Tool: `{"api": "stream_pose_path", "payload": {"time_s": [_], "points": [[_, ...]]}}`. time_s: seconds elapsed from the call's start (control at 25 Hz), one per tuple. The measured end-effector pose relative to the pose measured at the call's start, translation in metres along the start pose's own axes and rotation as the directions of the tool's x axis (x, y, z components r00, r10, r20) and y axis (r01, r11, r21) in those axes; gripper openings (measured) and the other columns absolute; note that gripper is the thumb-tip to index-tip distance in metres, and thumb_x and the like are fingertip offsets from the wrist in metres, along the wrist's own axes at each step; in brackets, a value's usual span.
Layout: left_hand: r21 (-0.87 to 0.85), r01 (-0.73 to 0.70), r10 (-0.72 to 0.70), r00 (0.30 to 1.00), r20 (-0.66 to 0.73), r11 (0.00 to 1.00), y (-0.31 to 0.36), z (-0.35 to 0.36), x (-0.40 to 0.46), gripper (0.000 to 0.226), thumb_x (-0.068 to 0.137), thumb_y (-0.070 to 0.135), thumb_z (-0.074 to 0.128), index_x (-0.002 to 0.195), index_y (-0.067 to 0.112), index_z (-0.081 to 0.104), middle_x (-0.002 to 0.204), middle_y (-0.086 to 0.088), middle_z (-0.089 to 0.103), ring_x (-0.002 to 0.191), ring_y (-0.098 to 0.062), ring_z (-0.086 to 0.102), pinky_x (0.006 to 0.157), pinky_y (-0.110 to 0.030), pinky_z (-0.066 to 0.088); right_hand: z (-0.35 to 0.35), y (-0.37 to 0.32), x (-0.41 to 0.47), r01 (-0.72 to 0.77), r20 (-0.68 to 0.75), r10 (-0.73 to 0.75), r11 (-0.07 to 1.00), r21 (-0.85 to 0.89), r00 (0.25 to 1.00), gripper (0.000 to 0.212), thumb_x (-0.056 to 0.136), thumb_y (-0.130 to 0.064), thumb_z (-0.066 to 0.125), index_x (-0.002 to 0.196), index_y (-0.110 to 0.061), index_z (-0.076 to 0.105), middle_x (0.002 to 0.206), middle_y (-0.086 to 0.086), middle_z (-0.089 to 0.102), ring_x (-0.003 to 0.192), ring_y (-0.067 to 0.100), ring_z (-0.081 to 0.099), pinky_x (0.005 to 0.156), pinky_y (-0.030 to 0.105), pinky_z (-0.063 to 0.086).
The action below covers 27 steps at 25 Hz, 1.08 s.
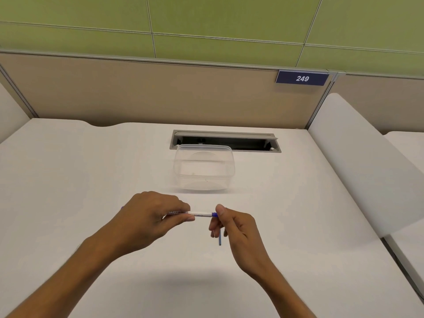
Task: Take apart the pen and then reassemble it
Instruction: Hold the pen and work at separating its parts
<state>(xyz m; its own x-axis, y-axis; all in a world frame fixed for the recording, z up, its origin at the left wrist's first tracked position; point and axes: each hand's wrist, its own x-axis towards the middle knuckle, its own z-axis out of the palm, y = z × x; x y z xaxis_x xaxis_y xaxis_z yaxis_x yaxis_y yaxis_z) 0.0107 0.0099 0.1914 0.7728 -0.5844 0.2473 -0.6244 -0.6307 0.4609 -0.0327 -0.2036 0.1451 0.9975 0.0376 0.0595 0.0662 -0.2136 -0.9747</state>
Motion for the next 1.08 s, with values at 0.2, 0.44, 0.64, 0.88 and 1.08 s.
{"api": "stream_pose_path", "payload": {"time_s": [0.2, 0.44, 0.64, 0.88, 1.08], "points": [[0.074, -0.021, 0.020, 1.000, 0.003, 0.997, 0.002, 0.000, -0.001, 0.034, 0.088, 0.055, 0.045, 0.083, 0.031, 0.068, 0.058, 0.016, 0.051, 0.052, -0.001, 0.037, 0.046, -0.027, 0.036, -0.001, 0.001, 0.001, -0.042, 0.080, 0.033, 0.994, 0.102, 0.996, 0.042, 0.100, -0.040, 0.051, 0.065, -0.022, 0.065, 0.061, -0.006, 0.063, 0.065, 0.011, 0.059, 0.067, 0.023, 0.044], [-0.118, 0.067, -0.055, 0.993, 0.101, 0.991, -0.001, -0.005, 0.004, 0.028, 0.091, 0.051, 0.055, 0.082, 0.030, 0.071, 0.053, 0.005, 0.050, 0.049, -0.012, 0.039, 0.048, -0.027, 0.031, -0.004, 0.000, 0.001, 0.058, 0.061, -0.057, 0.998, -0.008, 0.997, 0.033, 0.099, -0.036, 0.052, 0.074, -0.020, 0.067, 0.071, -0.009, 0.067, 0.071, 0.002, 0.061, 0.072, 0.014, 0.045], [-0.266, 0.131, -0.078, 0.977, 0.200, 0.955, -0.006, -0.011, 0.005, 0.024, 0.090, 0.047, 0.057, 0.082, 0.030, 0.073, 0.049, -0.004, 0.043, 0.045, -0.013, 0.032, 0.046, -0.025, 0.024, -0.007, 0.000, -0.002, 0.215, 0.036, -0.212, 0.958, -0.191, 0.977, 0.014, 0.099, -0.028, 0.058, 0.089, -0.026, 0.068, 0.084, -0.017, 0.066, 0.083, 0.008, 0.062, 0.074, 0.010, 0.043], [-0.092, 0.072, -0.061, 0.991, 0.119, 0.993, -0.002, -0.006, 0.003, 0.029, 0.089, 0.055, 0.051, 0.085, 0.033, 0.069, 0.053, 0.013, 0.052, 0.053, -0.008, 0.046, 0.049, -0.017, 0.029, -0.001, -0.004, -0.003, 0.047, -0.041, -0.051, 0.995, -0.086, 0.998, 0.036, 0.094, -0.051, 0.050, 0.064, -0.038, 0.063, 0.071, -0.007, 0.069, 0.071, 0.006, 0.064, 0.070, 0.024, 0.046], [-0.019, 0.023, -0.022, 0.997, 0.071, 1.000, 0.000, -0.005, 0.001, 0.031, 0.083, 0.061, 0.056, 0.088, 0.032, 0.069, 0.058, 0.013, 0.057, 0.057, -0.007, 0.046, 0.052, -0.020, 0.035, 0.000, -0.001, -0.002, 0.044, 0.005, -0.045, 0.998, 0.041, 0.999, 0.040, 0.100, -0.033, 0.052, 0.067, -0.016, 0.062, 0.063, -0.007, 0.061, 0.062, 0.004, 0.056, 0.065, 0.012, 0.043]]}}
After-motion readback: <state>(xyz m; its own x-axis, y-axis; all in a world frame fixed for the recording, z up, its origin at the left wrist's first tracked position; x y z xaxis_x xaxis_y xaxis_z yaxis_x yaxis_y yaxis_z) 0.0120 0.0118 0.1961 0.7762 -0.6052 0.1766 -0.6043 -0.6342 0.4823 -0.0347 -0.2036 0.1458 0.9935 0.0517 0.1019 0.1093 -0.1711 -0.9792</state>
